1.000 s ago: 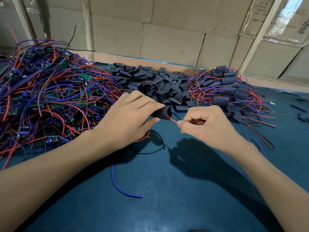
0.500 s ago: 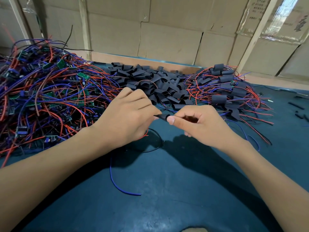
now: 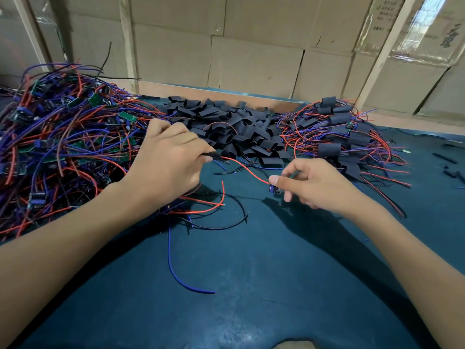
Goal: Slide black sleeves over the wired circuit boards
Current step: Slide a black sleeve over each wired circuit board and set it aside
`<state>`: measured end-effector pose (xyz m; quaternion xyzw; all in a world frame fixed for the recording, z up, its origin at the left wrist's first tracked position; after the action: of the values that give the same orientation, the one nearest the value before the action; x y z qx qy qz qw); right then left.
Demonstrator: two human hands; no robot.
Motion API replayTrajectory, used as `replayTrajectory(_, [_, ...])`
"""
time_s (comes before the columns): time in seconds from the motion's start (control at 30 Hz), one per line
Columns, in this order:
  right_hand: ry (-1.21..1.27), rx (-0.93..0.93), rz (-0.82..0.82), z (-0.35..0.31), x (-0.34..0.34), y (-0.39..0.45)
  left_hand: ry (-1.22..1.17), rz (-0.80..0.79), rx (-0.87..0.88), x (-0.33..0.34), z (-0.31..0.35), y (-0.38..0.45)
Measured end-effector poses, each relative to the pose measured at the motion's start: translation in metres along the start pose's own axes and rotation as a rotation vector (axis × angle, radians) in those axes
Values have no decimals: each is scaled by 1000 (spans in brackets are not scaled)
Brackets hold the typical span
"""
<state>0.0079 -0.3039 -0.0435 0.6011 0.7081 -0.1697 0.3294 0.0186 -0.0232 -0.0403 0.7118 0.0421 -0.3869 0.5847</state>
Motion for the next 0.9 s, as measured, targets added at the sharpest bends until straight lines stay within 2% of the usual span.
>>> replayTrajectory(0.13, [210, -13, -49, -4, -6, -2, 61, -5, 16, 3, -1, -1])
replayTrajectory(0.3, [252, -204, 113, -12, -8, -2, 147, -35, 121, 5, 4, 0])
replayTrajectory(0.43, [300, -303, 156, -20, 3, -4, 143, -34, 189, 5, 10, -2])
replayTrajectory(0.67, [404, -272, 152, -29, 13, -5, 76, 12, 253, 3, 26, -4])
replayTrajectory(0.9, [508, -177, 141, -34, 17, -7, -2, 25, 194, 0, 30, -3])
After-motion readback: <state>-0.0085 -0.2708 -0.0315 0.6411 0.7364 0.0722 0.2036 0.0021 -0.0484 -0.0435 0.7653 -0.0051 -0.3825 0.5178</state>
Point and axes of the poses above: each hand's wrist, its own y-axis towards the middle knuckle, its own x-axis out of the palm, z = x × y, the point moved 2 cm from there along y, towards the middle knuckle, and after that the axes turned 9 degrees about -x, right-handed, at the moved point
